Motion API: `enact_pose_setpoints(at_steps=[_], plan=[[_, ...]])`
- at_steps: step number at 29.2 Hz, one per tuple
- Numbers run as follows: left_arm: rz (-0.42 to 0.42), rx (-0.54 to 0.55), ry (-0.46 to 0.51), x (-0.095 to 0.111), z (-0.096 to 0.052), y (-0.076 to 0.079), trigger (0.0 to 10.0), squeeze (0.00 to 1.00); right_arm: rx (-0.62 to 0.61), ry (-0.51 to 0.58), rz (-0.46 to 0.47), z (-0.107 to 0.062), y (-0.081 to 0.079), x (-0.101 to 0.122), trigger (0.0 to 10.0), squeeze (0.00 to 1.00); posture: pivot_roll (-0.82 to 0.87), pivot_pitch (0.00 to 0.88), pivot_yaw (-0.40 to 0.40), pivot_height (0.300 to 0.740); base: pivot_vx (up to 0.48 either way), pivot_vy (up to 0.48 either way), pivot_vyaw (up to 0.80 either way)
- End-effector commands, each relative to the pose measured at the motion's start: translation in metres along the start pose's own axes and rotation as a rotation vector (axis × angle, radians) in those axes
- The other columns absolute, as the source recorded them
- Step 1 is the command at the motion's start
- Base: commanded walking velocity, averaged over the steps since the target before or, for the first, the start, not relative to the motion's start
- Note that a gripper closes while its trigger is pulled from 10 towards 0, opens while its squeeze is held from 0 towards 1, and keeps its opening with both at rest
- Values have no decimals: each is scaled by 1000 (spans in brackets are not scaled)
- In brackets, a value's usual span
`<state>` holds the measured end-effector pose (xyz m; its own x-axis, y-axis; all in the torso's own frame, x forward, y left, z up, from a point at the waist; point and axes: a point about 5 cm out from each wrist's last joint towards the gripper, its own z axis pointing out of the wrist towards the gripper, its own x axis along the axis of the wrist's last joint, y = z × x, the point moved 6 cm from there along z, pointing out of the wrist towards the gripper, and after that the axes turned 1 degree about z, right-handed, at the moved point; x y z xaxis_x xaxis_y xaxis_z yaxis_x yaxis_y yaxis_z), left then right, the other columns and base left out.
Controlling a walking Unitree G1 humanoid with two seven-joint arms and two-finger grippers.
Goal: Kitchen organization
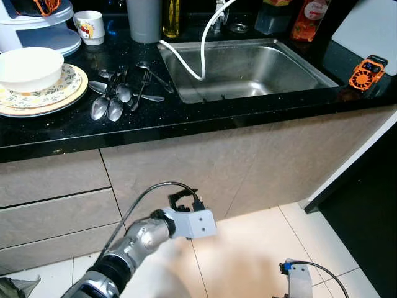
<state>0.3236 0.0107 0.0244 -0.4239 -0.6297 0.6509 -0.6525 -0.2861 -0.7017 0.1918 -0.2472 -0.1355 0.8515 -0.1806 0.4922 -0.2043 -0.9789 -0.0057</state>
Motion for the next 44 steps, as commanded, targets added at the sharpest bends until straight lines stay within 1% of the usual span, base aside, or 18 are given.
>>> enact_pose_setpoints(at_steps=[1,5,9,13,14,16,20,25,44], plan=[[-32,-8,-8,0,3,2,10000,0,-18,-27,4,-2,8,-11,10000,0,28,79,-64,740,0,0,0],[-20,-28,-29,-2,6,8,10000,0,-19,-35,2,-2,8,-15,10000,0,27,84,-61,740,0,0,0],[-17,-29,-28,-3,6,7,10000,0,-17,-34,6,-2,7,-14,10000,0,27,80,-53,740,0,0,0],[-38,-33,-29,-5,6,6,10000,0,-14,-28,9,-1,4,-12,10000,0,20,77,-51,740,0,0,0],[-60,-56,-41,-7,6,9,10000,0,-13,-24,9,-1,4,-10,10000,0,17,76,-53,740,0,0,0],[-71,-66,-47,-8,6,10,10000,0,-12,-23,8,-1,4,-10,10000,0,17,76,-53,740,0,0,0],[-91,-97,-3,-2,7,14,10000,0,-18,-24,1,-2,7,-10,10000,0,13,75,-63,740,0,0,0],[-98,-104,-3,-2,7,17,10000,0,-24,-28,-9,-3,11,-11,10000,0,9,76,-62,740,0,0,0],[-112,-116,13,-1,7,21,10000,0,-22,-25,-6,-2,10,-10,10000,0,6,83,-60,740,0,0,0]])
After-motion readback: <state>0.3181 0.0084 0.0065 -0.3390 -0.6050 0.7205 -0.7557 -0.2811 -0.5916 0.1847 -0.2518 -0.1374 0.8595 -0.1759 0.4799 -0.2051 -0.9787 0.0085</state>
